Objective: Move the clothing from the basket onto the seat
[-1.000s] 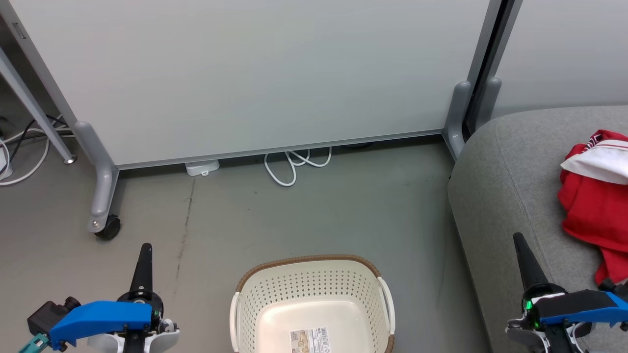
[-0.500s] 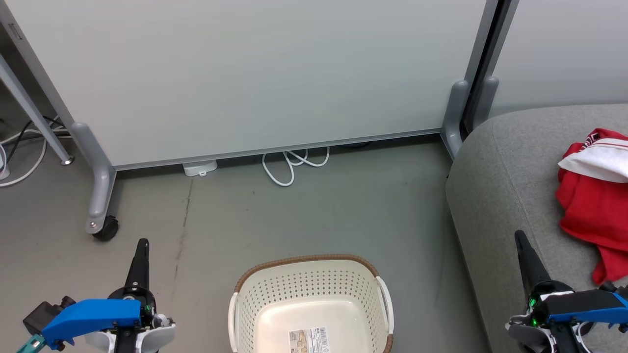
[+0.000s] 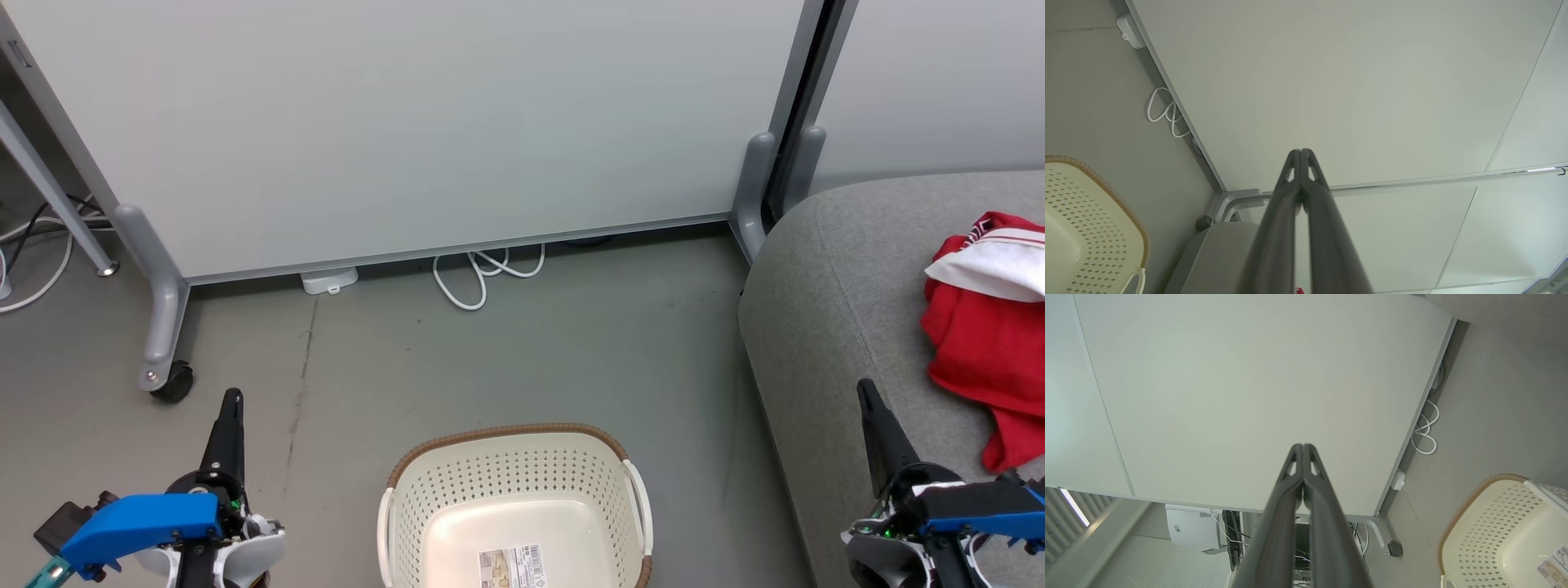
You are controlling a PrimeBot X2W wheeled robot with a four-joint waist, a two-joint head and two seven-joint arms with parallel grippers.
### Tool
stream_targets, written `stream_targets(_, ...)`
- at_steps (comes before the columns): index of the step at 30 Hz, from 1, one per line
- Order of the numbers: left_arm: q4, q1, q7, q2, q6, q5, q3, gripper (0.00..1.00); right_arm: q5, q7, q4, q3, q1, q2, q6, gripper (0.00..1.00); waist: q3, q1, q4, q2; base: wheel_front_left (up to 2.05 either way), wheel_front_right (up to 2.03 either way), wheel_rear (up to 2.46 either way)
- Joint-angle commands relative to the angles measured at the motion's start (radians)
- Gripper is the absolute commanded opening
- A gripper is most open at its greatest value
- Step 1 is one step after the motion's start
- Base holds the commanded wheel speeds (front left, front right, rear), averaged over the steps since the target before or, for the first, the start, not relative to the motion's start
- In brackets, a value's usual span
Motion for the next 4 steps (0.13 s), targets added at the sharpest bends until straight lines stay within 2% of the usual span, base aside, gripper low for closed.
stream_targets(1,-0.008,-0.015,0.007,-0.001,-0.003,-0.019,0.01,0.0,0.027,0.006,-0.006,-0.004,-0.013,0.0,0.0,0.0,0.0,0.0,-0.001,-0.0001,0.0,0.0,0.0)
stream_targets(4,-0.01,-0.016,0.012,-0.003,-0.003,-0.037,0.014,0.0,0.049,0.011,-0.006,-0.005,-0.014,0.0,0.0,0.0,0.0,0.0,-0.002,-0.0001,0.0,0.0,0.0)
